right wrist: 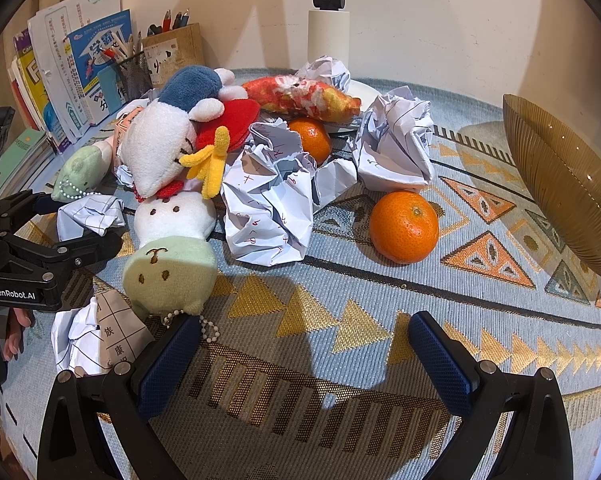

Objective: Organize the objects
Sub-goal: 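Grasp crumpled white paper with the left tool while the right tool grasps another paper ball, then carry both paper balls to the amber glass bowl and open both tools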

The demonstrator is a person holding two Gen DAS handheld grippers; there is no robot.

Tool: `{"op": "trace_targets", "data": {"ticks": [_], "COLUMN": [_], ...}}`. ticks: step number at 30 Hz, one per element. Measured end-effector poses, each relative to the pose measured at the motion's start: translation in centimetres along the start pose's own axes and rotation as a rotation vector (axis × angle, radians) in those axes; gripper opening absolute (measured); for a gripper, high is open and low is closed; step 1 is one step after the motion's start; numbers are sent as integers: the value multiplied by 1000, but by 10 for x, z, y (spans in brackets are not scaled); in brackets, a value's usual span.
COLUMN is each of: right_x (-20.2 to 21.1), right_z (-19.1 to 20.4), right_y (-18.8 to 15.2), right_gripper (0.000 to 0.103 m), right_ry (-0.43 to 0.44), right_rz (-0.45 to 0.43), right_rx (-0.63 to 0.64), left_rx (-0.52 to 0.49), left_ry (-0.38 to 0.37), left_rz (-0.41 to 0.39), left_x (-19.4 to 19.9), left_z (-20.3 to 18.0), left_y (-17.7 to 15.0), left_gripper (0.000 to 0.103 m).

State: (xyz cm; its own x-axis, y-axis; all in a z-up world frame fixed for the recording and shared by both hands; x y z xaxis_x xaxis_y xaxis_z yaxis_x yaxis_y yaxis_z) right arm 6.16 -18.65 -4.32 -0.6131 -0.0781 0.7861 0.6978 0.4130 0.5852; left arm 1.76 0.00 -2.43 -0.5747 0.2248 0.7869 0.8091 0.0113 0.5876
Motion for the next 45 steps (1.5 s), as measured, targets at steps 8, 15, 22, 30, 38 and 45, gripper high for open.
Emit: {"op": "trace_targets", "data": {"ticks": [8,15,22,30,38,45], "right_x": [0,20,55,51,58,73], "right_z": [1,-13,10,67,53,34], "right_y": [1,-29,-64,-41,-36,-38], "right_gripper": [103,103,103,103,54,54], "right_ry": [0,-35,7,35,112,224], "right_rz": [1,14,10,-14,-60,-133], "right_rx": [-1,-56,1,39,-63,-166], "left_rx": [0,4,4,-2,7,30], "left_ry": [0,0,-10,-80,-201,-214], "left_rz": [0,0,-5,-54,-71,-55], "left_x": [0,2,15,20,30,51], "left_z": [0,0,-4,-7,-17,-36], "left_y": [0,-2,-14,-12,-24,-51], "left_gripper": [103,103,103,58,34,34]}}
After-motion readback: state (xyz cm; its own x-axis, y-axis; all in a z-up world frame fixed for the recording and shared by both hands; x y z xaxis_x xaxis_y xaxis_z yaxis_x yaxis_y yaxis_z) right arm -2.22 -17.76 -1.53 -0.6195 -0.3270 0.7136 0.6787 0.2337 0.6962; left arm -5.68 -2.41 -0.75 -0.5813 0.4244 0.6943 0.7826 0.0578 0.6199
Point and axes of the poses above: each gripper's, at about its wrist camera, not at the fingertips, and x roughly against the way its jaws point, z to its left, y to its top, the point moved 3 cm from there along -x, roughly the way its jaws point, and after that the axes turned 13 degrees about -y, right-handed, at the moved point
